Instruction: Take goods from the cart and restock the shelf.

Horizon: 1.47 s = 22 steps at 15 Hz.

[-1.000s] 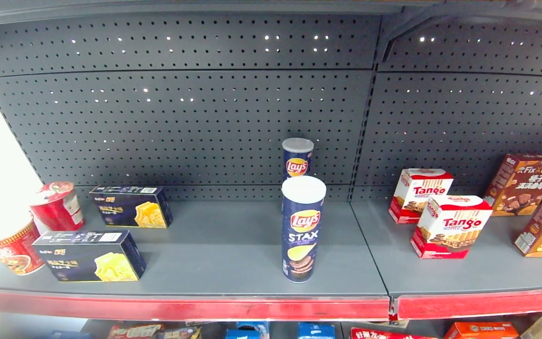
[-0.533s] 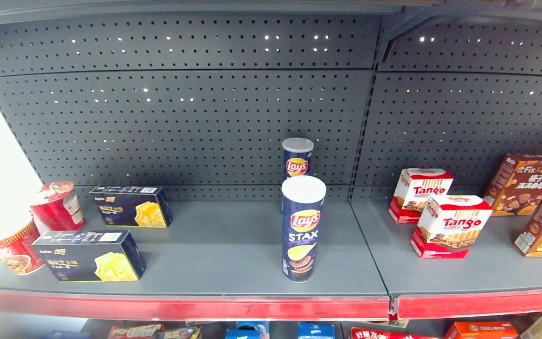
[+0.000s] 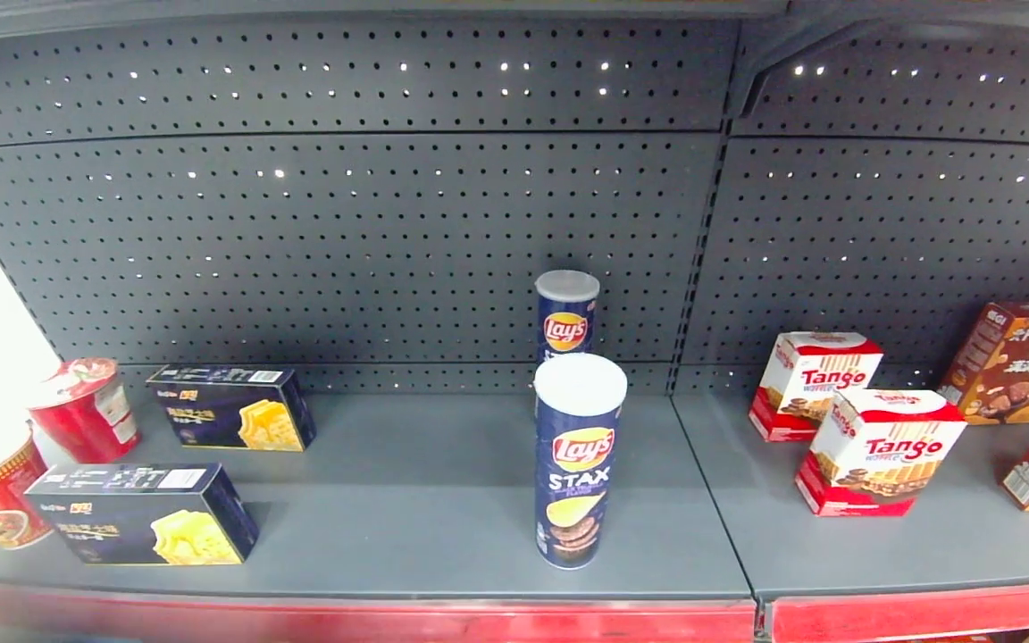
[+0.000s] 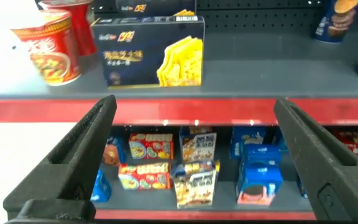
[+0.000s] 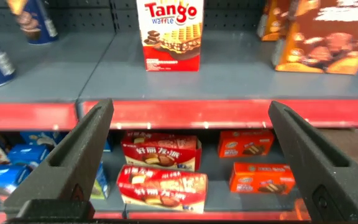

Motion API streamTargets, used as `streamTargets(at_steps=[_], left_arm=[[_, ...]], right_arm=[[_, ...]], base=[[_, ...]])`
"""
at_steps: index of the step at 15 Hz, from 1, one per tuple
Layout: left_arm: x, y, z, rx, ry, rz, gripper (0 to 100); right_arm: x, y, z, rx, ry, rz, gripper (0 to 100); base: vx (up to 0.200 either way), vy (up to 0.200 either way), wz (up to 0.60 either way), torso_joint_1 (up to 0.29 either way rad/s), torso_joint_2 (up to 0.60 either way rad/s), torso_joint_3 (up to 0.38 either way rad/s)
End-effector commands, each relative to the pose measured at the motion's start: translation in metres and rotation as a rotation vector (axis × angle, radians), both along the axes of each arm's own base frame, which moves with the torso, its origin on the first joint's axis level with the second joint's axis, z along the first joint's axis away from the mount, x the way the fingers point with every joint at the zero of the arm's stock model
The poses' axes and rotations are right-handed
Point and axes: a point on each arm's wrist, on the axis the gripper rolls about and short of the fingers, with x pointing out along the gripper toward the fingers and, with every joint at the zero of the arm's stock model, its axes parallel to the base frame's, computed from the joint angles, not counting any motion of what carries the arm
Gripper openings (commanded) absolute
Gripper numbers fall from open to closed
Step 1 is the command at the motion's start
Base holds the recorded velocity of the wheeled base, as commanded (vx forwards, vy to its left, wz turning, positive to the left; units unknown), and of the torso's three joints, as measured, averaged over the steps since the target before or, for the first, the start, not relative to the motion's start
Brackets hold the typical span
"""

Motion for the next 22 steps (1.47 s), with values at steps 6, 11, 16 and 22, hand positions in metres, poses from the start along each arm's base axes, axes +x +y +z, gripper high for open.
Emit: streamTargets(at_steps=[6,11,16,22], left_arm=[[0.0001,0.0,0.0001,-0.001,0.001,0.0,100],[0.0001,0.0,0.0001,-0.001,0.001,0.0,100],[0.0001,0.0,0.0001,-0.001,0.001,0.0,100],[0.0,0.0,0.0002,-0.001,-0.002,0.0,100]], right_arm=[[0.0001,0.0,0.0001,0.0,0.0,0.0,100],[0.0001,0.0,0.0,0.0,0.002,0.0,100],[0.0001,0.0,0.0001,0.0,0.0,0.0,100],[0.0001,0.0,0.0001,-0.002,0.0,0.002,100]], base=[[0.0,0.0,0.0,0.0,0.0,0.0],[0.0,0.0,0.0,0.0,0.0,0.0],[0.0,0.0,0.0,0.0,0.0,0.0],[0.0,0.0,0.0,0.0,0.0,0.0]])
